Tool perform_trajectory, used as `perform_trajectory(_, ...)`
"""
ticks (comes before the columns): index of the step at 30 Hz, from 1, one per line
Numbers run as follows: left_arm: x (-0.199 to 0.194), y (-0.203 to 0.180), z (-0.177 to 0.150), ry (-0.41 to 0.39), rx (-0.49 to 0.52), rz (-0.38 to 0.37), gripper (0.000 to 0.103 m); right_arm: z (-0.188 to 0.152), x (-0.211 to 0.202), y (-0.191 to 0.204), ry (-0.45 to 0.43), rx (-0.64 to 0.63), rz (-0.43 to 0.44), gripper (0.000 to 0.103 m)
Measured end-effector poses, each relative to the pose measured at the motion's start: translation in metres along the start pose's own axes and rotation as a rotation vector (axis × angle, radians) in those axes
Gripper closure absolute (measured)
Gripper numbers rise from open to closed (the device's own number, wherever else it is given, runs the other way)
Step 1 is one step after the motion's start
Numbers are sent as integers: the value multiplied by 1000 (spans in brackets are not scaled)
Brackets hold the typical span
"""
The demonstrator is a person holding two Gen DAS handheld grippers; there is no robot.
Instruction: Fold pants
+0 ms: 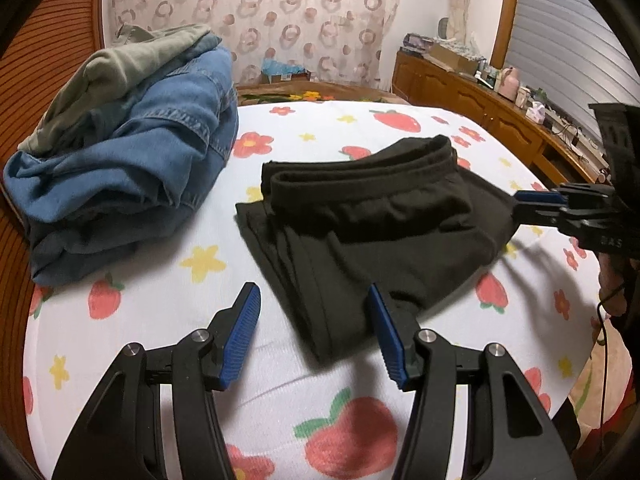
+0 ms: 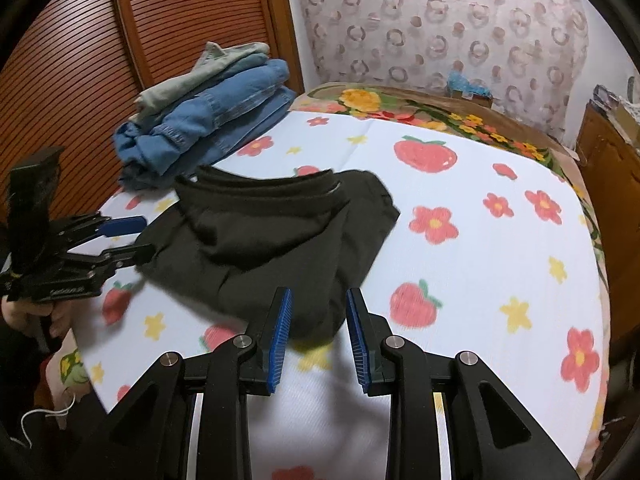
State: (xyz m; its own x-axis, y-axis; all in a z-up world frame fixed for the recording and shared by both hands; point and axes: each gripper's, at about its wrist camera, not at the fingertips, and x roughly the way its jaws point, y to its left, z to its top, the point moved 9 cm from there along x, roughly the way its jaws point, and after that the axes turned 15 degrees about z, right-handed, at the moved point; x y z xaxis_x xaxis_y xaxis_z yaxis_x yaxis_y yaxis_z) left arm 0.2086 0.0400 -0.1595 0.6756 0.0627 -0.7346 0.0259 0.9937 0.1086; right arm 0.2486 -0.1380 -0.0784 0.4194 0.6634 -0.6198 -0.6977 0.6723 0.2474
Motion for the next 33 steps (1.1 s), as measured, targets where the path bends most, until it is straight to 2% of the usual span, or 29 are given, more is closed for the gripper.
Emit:
perform_trajectory(5,4,0,-4,9,13,16,46,-8,5,3,9,10,15,74)
perform_trajectory(7,3,-2,-5,14,7,0,47,-9,10,4,17,7,8,74)
perform_trajectory(11,1,-7,-4,13,8,-32,68,-7,15,5,14,-11,1,76)
perform_trajectory(13,1,-11,-6,11,26,-35,75,-6,15,7,5,-15,13,89)
perform_trajectory(15,1,-13,-6,8,38,-31,81,-6,10,8,-14,-17,17,95)
perform_trajectory(17,1,-12,-6,3,38,-25,86,-5,2,7,-44,-1,22,96)
perform_trajectory(23,2,-8,-7,-6,41,-22,88,-9,-27,9,-119,3,-18,98)
perform_trajectory(27,3,-8,-6,-9,51,-8,88,-21,-23,15,-86,-16,-42,98)
perform_trajectory(28,3,-8,-5,-11,54,-8,94,-23,-22,16,-77,-17,-42,98)
perform_trajectory(30,0,-9,-5,-20,55,-8,96,-25,-20,16,-69,-12,-40,98)
perform_trajectory(33,-12,-5,-2,-58,38,0,96,-27,-25,18,-74,-10,-40,98)
